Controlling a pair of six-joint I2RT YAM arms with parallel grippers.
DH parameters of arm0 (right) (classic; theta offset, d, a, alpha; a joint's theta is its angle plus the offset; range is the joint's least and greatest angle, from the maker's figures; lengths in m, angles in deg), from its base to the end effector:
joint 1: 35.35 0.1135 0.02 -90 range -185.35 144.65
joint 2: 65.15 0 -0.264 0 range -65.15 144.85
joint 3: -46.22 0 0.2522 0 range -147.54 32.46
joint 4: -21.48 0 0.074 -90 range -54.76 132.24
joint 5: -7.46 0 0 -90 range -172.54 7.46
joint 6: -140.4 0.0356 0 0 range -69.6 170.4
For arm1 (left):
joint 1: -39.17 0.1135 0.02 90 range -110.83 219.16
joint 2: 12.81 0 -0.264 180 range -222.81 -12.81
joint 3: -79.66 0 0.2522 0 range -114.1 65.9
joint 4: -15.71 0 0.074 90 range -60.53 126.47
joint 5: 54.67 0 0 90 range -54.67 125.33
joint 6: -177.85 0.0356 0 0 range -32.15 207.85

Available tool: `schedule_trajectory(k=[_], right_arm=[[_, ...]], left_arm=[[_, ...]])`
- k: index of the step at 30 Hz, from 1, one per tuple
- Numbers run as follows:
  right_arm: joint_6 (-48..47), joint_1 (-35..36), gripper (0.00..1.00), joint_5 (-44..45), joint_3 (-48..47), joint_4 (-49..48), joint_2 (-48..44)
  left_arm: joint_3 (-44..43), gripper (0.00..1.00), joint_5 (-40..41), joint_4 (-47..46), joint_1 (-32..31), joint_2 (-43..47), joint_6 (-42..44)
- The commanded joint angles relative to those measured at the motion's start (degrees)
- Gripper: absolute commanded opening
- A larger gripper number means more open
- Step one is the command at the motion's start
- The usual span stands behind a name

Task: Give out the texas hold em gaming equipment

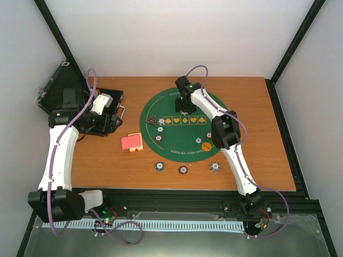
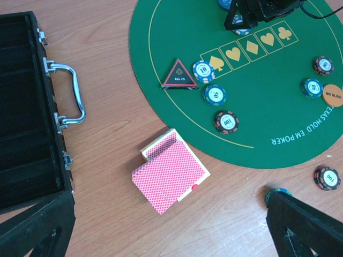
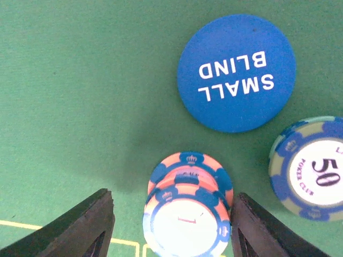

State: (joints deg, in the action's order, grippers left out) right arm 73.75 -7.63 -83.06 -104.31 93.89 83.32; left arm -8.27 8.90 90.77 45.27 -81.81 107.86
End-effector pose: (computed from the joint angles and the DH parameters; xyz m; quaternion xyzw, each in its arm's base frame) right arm 0.4725 0.2486 0.1574 -0.0383 0.9846 0.0776 0.1520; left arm 0.2234 0.0079 0.3539 0.1789 0.9164 -0.1490 0.3256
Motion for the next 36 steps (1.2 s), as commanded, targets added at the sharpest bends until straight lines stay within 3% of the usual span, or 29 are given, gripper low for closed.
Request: schedule_trajectory(k=[1, 6, 14, 22, 30, 36], right_arm=[[0.5, 0.4, 0.6, -0.4, -0.5, 2.6, -6.2], [0.9, 3.1, 0.59, 1.0, 8.2, 1.6, -16.2], [6.3, 8.8, 0.63, 2.6, 49.2, -9.9, -44.9], [14.0, 11.1, 0.76, 8.3, 81.3, -10.1, -68.2], [16.8, 11.0, 0.82, 8.5, 93.3, -10.2, -76.8], [16.1, 10.3, 0.73, 8.0, 95.8, -14.2, -72.9]], left_arm=[[-1.6, 1.0, -0.8, 0.3, 0.3, 0.9, 0.4], [-0.9, 1.0, 1.1, -0.1, 0.3, 0.4, 1.2], [-2.0, 1.0, -0.8, 0.9, 0.3, 1.2, 0.3], [-0.8, 1.0, -0.8, 1.9, 0.3, 2.6, 1.0], [-0.4, 1.0, -1.8, 2.6, 0.3, 4.0, 0.8], [-0.6, 1.0, -1.4, 2.8, 0.3, 4.1, 0.9]])
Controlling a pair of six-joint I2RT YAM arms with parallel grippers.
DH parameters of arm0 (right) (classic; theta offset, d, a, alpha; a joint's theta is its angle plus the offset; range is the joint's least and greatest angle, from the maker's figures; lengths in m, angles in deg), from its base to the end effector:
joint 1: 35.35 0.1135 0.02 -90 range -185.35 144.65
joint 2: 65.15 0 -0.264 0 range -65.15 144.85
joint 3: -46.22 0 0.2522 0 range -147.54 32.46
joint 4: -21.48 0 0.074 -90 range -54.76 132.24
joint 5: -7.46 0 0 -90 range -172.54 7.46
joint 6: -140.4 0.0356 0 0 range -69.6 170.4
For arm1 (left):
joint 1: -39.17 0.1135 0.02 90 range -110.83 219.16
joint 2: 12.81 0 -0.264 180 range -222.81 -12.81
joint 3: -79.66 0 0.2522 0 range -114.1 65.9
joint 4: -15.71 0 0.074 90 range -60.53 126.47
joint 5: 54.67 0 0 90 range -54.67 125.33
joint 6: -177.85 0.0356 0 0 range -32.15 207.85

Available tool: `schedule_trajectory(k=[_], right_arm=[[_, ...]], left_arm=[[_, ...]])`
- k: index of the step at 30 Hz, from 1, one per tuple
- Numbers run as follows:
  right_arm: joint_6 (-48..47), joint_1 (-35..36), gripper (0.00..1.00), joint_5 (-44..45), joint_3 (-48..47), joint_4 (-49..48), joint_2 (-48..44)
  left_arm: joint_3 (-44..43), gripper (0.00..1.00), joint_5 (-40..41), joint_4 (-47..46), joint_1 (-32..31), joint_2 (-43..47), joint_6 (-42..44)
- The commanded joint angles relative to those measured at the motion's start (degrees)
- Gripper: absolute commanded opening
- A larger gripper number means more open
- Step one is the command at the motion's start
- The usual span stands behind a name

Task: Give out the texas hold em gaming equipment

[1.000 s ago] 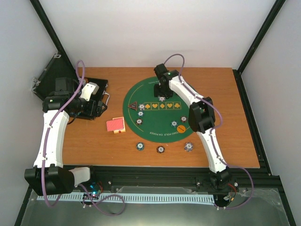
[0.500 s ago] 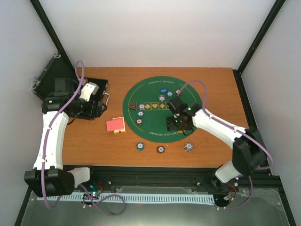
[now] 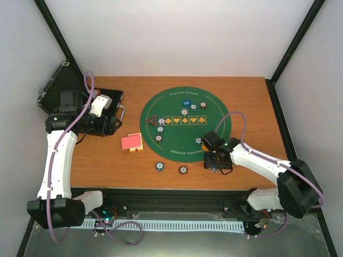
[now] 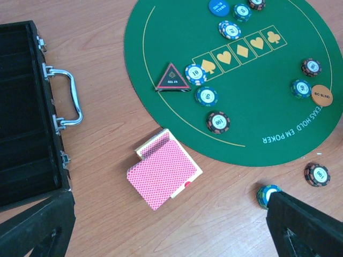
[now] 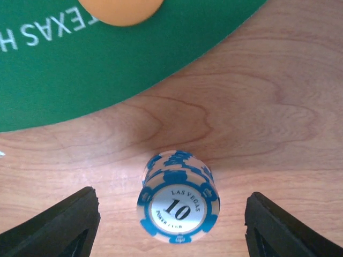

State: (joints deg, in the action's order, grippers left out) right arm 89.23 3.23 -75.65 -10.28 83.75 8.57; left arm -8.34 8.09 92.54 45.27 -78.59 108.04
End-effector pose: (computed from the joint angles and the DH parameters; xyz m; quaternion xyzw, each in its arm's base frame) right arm 0.1644 0.1256 0.1847 0.0077 0.9940 0.0105 0.1088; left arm 0.2069 0.0057 0.3635 0.1846 0.9101 -0.1513 0.3387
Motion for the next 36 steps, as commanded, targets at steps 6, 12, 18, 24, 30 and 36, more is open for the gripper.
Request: schedule_trajectory(k=[6, 12, 18, 24, 30, 36], right_arm=[[-0.3, -2.3, 0.68, -0.7, 3.5, -6.4, 3.0], [-1.3, -3.5, 0.55, -1.1, 3.7, -6.8, 2.7], [-1.7, -3.6, 0.42, -1.2, 3.1, -6.3, 2.5], [-2.1, -3.7, 0.36, -1.1, 2.7, -5.7, 3.0], [-2.1, -3.7, 0.26, -1.1, 1.2, -3.9, 2.0], [-3.0, -3.7, 0.21, -0.6, -4.6, 1.2, -0.6]], left_arm=[[-1.2, 1.0, -0.7, 1.5, 0.3, 0.9, 1.1], [-1.9, 1.0, -0.6, 1.5, 0.3, 0.5, 1.3], [-1.6, 1.0, -0.2, 1.2, 0.3, 0.3, 1.3], [-1.3, 1.0, 0.0, 0.9, 0.3, 0.6, 1.1], [-1.4, 1.0, 0.2, 1.0, 0.3, 0.7, 1.2], [-1.5, 1.0, 0.0, 0.7, 0.3, 0.4, 0.9]])
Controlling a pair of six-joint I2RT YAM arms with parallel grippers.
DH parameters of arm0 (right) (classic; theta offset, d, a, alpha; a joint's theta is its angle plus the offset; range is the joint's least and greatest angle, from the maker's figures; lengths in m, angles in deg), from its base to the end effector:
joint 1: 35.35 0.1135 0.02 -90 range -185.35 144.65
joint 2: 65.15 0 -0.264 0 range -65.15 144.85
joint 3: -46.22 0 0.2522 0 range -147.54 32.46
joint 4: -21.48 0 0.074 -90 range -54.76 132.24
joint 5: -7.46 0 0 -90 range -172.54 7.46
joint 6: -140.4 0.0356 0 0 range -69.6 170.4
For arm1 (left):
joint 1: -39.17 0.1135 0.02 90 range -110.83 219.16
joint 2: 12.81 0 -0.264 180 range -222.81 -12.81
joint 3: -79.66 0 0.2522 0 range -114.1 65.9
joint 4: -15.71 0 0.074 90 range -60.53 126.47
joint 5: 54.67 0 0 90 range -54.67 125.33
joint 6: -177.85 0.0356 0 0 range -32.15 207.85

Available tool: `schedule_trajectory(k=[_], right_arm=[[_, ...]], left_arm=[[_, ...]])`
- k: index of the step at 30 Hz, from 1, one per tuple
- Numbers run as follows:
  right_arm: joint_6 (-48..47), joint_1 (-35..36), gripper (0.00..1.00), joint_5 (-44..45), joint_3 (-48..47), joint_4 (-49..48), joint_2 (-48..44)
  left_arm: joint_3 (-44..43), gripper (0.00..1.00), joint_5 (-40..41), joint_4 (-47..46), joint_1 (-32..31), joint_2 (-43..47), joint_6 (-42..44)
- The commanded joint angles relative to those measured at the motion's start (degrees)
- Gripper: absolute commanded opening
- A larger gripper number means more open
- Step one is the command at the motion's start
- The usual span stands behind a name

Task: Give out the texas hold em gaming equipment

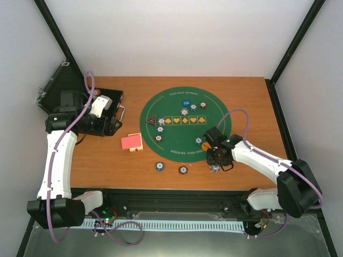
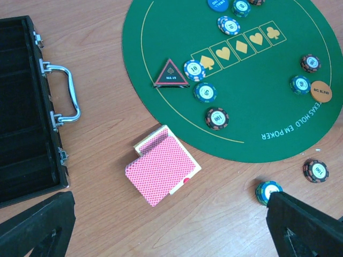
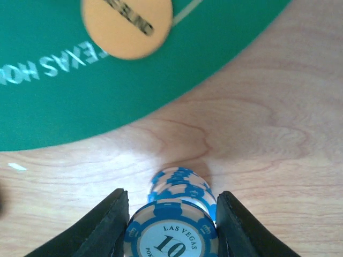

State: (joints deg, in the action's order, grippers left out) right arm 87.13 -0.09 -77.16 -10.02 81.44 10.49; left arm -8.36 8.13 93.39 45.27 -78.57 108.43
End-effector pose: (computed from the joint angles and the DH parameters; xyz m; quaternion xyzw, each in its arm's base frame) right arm 0.1755 0.1200 0.1779 0.0171 0.9945 0.0166 0.1024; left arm 0.2056 0.0056 0.3628 0.1863 0.9118 -0.1518 0.3329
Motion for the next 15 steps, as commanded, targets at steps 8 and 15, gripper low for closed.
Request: schedule_trajectory(k=[8, 15], right_arm=[[-2.7, 1.1, 0.2, -0.7, -13.8, 4.5, 2.7], [-2.5, 3.3, 0.19, -2.1, -17.9, -0.7, 14.0]], left_arm=[[-1.2, 1.0, -0.2, 0.3, 0.3, 0.4, 0.9], [-0.8, 1.0, 0.4, 0.9, 0.3, 0.6, 1.7]])
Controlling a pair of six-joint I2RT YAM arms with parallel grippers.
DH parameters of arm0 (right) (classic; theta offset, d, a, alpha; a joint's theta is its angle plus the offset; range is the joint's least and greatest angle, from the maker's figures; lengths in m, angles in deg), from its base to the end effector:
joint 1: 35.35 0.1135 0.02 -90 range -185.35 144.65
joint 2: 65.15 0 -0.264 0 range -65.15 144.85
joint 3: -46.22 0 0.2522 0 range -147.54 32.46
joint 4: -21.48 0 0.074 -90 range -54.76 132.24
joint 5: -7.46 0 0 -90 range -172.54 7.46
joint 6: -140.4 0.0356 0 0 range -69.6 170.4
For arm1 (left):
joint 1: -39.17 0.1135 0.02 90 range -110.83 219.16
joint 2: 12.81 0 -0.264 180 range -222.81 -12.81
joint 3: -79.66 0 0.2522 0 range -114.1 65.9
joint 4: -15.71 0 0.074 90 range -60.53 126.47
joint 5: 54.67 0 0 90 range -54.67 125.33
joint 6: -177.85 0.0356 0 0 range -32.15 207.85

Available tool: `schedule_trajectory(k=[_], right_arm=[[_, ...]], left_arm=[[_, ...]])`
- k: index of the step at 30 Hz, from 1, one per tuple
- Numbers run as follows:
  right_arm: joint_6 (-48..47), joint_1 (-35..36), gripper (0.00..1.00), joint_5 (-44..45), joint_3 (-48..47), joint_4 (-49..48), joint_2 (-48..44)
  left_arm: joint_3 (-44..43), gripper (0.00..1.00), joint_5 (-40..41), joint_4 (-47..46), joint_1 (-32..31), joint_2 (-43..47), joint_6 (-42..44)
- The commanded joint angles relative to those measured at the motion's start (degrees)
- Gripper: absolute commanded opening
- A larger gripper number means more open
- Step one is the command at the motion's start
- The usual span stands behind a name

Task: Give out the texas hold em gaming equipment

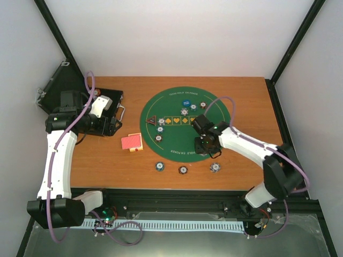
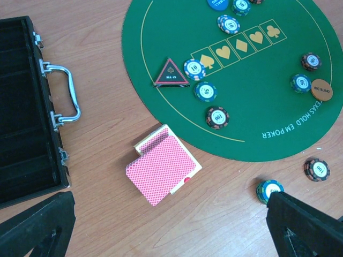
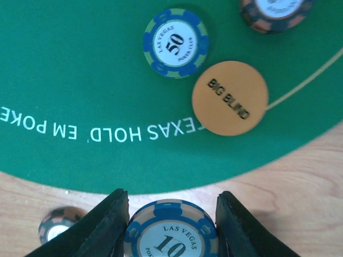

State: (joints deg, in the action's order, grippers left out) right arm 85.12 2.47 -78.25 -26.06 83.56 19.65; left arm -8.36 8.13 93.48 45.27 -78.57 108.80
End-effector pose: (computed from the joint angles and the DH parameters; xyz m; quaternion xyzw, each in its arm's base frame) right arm 0.2160 0.1643 0.2162 -0.0218 0.9901 0.0493 0.1299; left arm 0.2054 0.0056 0.3627 0.1891 0.9115 -0.1510 0.3327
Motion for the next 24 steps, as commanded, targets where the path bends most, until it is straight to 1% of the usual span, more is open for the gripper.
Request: schedule_trajectory(k=[1, 7, 14, 17, 19, 20, 21, 22, 24], right_arm=[[-0.6, 0.8, 0.18, -1.3, -2.3, -3.6, 6.4], [-1.3, 0.8, 0.18, -2.8, -5.0, -7.1, 14.0], [-1.9, 0.7, 0.17, -2.2, -7.1, -8.4, 19.1], [-2.2, 0.7, 0.18, -1.6, -7.7, -8.5, 20.8], [-2.4, 0.6, 0.19, -1.4, -7.7, -8.4, 21.4], [-2.4, 0.6, 0.23, -1.4, -7.6, -8.4, 21.5], [-2.4, 0.6, 0.29, -1.4, -7.4, -8.3, 21.4], [-2.3, 0.6, 0.39, -1.3, -7.2, -8.3, 21.2], [-2.3, 0.6, 0.51, -1.4, -6.8, -8.0, 20.0]], left_arm=[[-0.9, 1.0, 0.4, 0.9, 0.3, 0.6, 1.3], [-1.1, 1.0, 0.3, 1.3, 0.3, 0.2, 1.7], [-1.9, 1.0, -2.4, 4.9, 0.3, 0.1, 6.6], [-1.5, 1.0, -4.8, 7.5, 0.3, -0.6, 10.1], [-0.9, 1.0, -7.1, 10.3, 0.3, -1.1, 14.6], [-0.4, 1.0, -7.6, 11.2, 0.3, -1.5, 16.6], [0.3, 1.0, -7.6, 11.8, 0.3, -1.9, 18.7], [1.0, 1.0, -7.1, 12.2, 0.3, -2.3, 21.4], [2.3, 1.0, -5.0, 12.6, -0.4, -3.5, 24.5]])
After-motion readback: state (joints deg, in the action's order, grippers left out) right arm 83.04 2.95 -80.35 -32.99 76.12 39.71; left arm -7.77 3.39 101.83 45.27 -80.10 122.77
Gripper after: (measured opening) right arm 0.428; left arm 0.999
